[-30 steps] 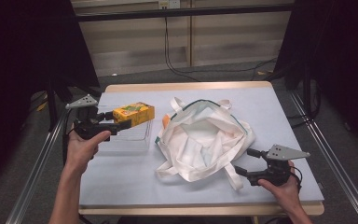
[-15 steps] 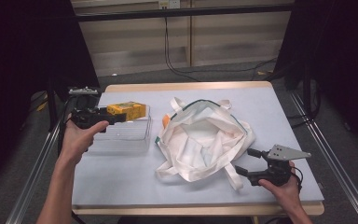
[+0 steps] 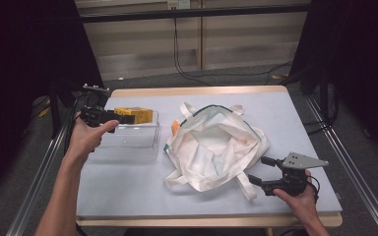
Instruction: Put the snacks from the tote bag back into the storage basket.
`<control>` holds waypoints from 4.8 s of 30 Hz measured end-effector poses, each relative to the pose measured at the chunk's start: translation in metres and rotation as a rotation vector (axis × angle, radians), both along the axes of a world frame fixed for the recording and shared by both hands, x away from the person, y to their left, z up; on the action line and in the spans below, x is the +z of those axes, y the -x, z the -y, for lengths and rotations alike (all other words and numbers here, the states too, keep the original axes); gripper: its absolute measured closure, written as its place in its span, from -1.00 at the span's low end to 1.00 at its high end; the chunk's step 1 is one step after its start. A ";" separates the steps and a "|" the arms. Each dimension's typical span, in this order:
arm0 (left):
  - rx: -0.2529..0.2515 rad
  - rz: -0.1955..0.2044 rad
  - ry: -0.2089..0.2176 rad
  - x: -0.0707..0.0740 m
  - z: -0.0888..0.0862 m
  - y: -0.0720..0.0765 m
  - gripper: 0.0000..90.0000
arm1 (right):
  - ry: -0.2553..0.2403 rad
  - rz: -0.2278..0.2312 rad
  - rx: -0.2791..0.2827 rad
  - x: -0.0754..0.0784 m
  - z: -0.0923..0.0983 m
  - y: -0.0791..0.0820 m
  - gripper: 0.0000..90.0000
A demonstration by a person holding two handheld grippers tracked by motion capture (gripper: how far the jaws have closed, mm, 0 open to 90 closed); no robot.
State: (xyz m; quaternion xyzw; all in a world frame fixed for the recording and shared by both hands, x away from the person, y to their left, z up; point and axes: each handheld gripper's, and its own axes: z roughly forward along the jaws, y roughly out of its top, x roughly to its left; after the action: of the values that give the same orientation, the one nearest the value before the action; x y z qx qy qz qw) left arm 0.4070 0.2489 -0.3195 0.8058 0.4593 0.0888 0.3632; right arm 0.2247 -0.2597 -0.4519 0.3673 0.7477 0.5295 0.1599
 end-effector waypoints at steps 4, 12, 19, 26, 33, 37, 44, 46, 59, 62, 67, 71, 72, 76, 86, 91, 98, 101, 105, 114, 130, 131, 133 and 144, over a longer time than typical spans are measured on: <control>0.003 -0.021 -0.020 0.002 0.003 -0.006 -0.40 | 0.000 0.000 -0.001 0.000 0.000 0.001 -0.63; 0.015 -0.056 -0.025 0.003 0.007 -0.015 -0.40 | 0.002 0.001 0.001 0.001 0.000 0.001 -0.64; 0.028 -0.090 -0.051 0.004 0.009 -0.024 -0.40 | 0.001 0.002 0.003 0.001 0.001 0.002 -0.64; 0.025 -0.119 -0.081 0.005 0.009 -0.033 -0.40 | 0.000 0.001 0.004 0.001 0.001 0.001 -0.64; 0.019 -0.153 -0.133 0.011 0.015 -0.040 -0.39 | -0.002 -0.002 0.005 0.001 0.001 0.001 -0.64; 0.021 -0.178 -0.157 0.015 0.018 -0.044 -0.39 | -0.001 -0.001 0.005 0.000 0.002 0.001 -0.64; 0.041 -0.258 -0.192 0.010 0.026 -0.054 -0.39 | -0.004 0.000 0.002 0.001 0.002 0.002 -0.64; 0.024 -0.265 -0.204 0.007 0.028 -0.055 -0.39 | -0.002 -0.001 0.001 0.001 0.002 0.002 -0.64; 0.096 -0.350 -0.213 -0.005 0.040 -0.069 -0.39 | 0.003 0.001 0.006 0.001 0.002 0.002 -0.64; 0.104 -0.360 -0.213 -0.007 0.046 -0.071 -0.39 | 0.003 0.001 0.006 0.001 0.002 0.002 -0.64; 0.112 -0.382 -0.225 -0.009 0.055 -0.076 -0.39 | 0.005 0.002 0.008 0.001 0.002 0.002 -0.64; 0.136 -0.400 -0.217 -0.011 0.058 -0.080 -0.39 | 0.006 0.004 0.012 0.001 0.001 0.003 -0.64; 0.140 -0.405 -0.214 -0.012 0.058 -0.080 -0.39 | 0.007 0.003 0.012 0.001 0.002 0.003 -0.64; 0.184 -0.431 -0.181 -0.014 0.057 -0.084 -0.39 | 0.005 0.001 0.013 0.000 0.002 0.002 -0.64; 0.194 -0.455 -0.201 -0.016 0.062 -0.095 -0.39 | 0.002 0.007 0.012 0.001 0.001 0.003 -0.64; 0.191 -0.454 -0.223 -0.018 0.068 -0.102 -0.39 | 0.003 0.003 0.024 0.001 0.000 0.003 -0.64; 0.203 -0.432 -0.248 -0.028 0.076 -0.105 -0.39 | 0.003 0.002 0.019 0.001 0.000 0.003 -0.64; 0.216 -0.437 -0.247 -0.034 0.078 -0.106 -0.38 | 0.004 0.003 0.025 0.000 0.000 0.003 -0.64; 0.231 -0.445 -0.246 -0.038 0.079 -0.107 -0.38 | 0.005 0.005 0.024 0.000 0.000 0.003 -0.64; 0.260 -0.427 -0.262 -0.042 0.085 -0.106 -0.38 | 0.005 0.003 0.028 0.000 0.000 0.003 -0.64; 0.333 -0.410 -0.198 -0.047 0.085 -0.103 -0.38 | 0.009 0.007 0.025 0.000 0.000 0.002 -0.64; 0.332 -0.408 -0.194 -0.047 0.085 -0.103 -0.38 | 0.008 0.006 0.028 0.000 0.000 0.002 -0.64; 0.326 -0.407 -0.199 -0.047 0.085 -0.103 -0.38 | 0.009 0.005 0.028 0.000 0.000 0.002 -0.64; 0.315 -0.394 -0.198 -0.047 0.084 -0.099 -0.38 | 0.013 0.004 0.022 0.000 0.000 0.002 -0.64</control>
State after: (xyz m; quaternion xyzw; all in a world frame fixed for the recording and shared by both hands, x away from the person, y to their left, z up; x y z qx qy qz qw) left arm 0.5064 0.1646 -0.3668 0.7578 0.6298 0.0302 0.1678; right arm 0.2226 -0.2595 -0.4521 0.3569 0.7548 0.5272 0.1580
